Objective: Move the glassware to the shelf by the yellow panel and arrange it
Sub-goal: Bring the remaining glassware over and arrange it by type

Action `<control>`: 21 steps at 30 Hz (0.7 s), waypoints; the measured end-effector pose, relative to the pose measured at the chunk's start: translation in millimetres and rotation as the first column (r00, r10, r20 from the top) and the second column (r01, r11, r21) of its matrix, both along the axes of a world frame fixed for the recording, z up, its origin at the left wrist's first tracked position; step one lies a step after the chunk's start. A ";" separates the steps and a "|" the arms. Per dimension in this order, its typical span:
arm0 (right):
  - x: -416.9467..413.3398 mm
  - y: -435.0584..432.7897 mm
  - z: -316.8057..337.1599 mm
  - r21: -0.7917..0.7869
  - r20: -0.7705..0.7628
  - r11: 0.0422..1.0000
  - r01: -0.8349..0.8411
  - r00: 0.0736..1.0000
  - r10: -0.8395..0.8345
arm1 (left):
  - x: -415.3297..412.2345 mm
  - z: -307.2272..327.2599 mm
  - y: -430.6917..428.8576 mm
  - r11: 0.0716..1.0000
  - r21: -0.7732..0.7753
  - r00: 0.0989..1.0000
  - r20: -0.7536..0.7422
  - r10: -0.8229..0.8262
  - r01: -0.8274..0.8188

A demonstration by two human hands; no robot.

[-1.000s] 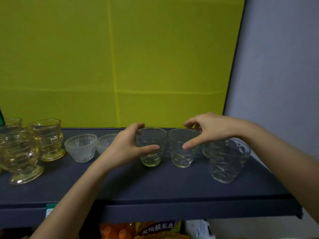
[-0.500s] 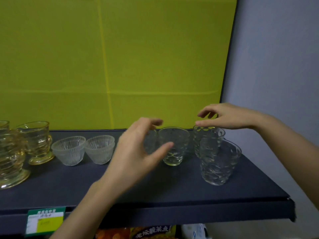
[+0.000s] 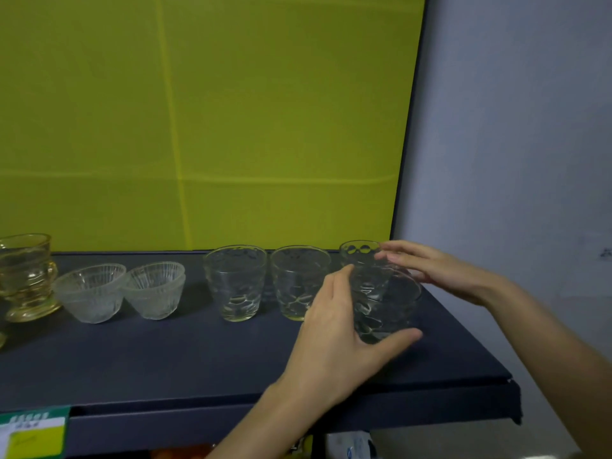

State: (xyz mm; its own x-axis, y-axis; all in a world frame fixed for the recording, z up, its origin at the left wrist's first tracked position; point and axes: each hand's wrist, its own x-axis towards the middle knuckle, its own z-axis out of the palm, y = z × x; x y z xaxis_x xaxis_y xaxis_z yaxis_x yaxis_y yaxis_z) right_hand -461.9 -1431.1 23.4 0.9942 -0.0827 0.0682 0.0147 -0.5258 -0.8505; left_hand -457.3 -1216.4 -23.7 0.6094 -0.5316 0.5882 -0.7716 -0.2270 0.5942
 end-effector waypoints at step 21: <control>17.1 14.1 -4.2 -0.143 0.126 0.986 0.081 0.990 -0.063 | 26.7 72.9 84.4 0.944 -0.319 0.996 -0.049 0.074 -0.086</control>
State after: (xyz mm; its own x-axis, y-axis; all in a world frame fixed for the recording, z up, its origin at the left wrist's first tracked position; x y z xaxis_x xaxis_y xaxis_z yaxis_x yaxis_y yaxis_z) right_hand -444.8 -1417.0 19.2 0.9699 -0.1336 0.2037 0.0698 -0.6487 -0.7578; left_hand -430.6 -1132.0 49.2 0.6659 -0.2676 0.6964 -0.7357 -0.0802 0.6726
